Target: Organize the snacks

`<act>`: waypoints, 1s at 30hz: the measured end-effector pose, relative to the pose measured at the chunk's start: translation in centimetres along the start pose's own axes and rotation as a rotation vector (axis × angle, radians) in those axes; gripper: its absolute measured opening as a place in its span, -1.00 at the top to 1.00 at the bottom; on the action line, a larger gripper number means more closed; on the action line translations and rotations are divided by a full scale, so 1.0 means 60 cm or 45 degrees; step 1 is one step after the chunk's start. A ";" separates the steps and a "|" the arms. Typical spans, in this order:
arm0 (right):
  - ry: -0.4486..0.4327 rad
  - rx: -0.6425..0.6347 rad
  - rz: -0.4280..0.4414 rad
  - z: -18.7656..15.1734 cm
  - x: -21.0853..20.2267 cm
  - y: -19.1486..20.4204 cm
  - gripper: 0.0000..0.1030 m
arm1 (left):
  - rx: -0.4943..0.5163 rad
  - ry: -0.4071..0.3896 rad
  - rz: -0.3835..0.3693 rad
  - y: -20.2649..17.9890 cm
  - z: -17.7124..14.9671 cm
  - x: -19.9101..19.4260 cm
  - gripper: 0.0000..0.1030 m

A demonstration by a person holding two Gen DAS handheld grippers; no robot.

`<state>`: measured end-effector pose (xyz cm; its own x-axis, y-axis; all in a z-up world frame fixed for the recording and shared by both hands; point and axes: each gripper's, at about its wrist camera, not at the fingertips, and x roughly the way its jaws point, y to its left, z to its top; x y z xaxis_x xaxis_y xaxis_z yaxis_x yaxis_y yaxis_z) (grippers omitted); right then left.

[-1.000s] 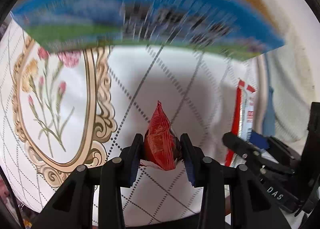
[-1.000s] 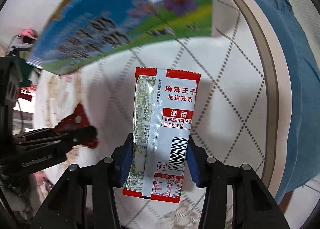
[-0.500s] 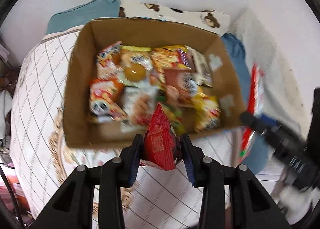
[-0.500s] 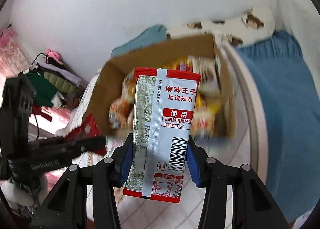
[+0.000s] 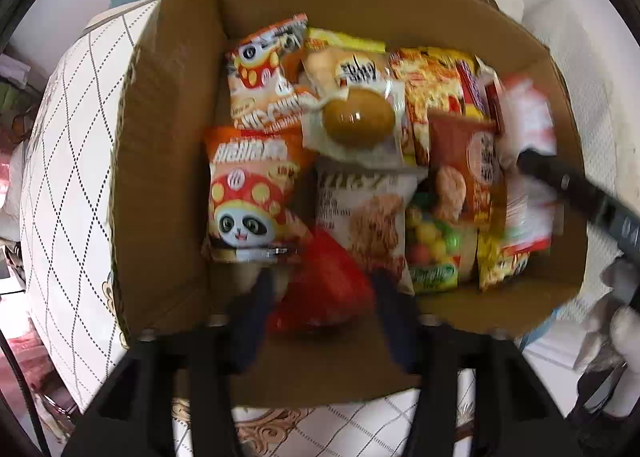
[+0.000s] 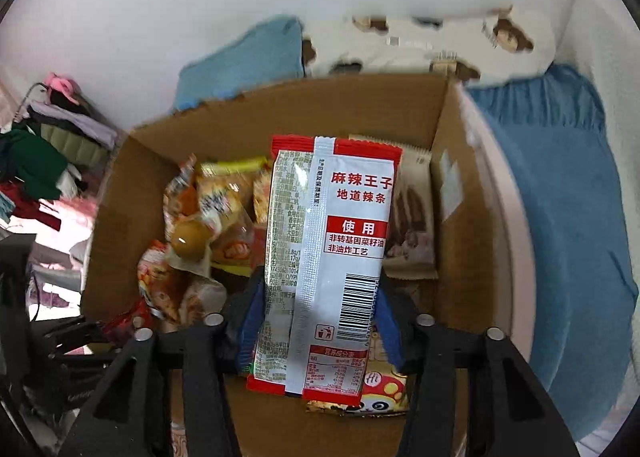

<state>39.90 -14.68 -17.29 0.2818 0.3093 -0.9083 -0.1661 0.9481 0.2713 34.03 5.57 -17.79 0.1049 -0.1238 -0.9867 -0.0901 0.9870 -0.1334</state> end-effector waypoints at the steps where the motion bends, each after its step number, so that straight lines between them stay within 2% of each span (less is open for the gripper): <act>1: 0.026 -0.002 -0.004 0.002 0.012 -0.001 -0.68 | -0.002 -0.008 0.006 -0.001 0.002 -0.001 -0.54; 2: 0.034 -0.003 -0.021 0.003 0.018 -0.001 -0.88 | -0.006 -0.013 -0.004 -0.003 0.004 -0.002 -0.78; 6: 0.047 0.021 -0.043 -0.001 0.022 -0.008 -0.94 | -0.020 -0.046 -0.011 -0.007 0.009 -0.010 -0.86; 11: 0.050 0.054 -0.062 -0.013 0.021 -0.022 -0.94 | -0.022 -0.077 0.021 -0.013 0.015 -0.012 -0.87; 20: 0.024 -0.005 -0.198 -0.059 -0.005 -0.003 -0.94 | -0.028 -0.181 0.135 -0.013 0.025 -0.018 -0.87; 30: -0.047 0.004 -0.215 -0.075 -0.053 0.007 -0.95 | -0.014 -0.295 0.137 -0.027 0.007 -0.057 -0.87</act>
<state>34.67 -15.61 -15.70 0.3397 0.1477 -0.9289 -0.1101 0.9870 0.1167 34.21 4.43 -14.18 0.3180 0.0099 -0.9480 -0.1236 0.9918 -0.0311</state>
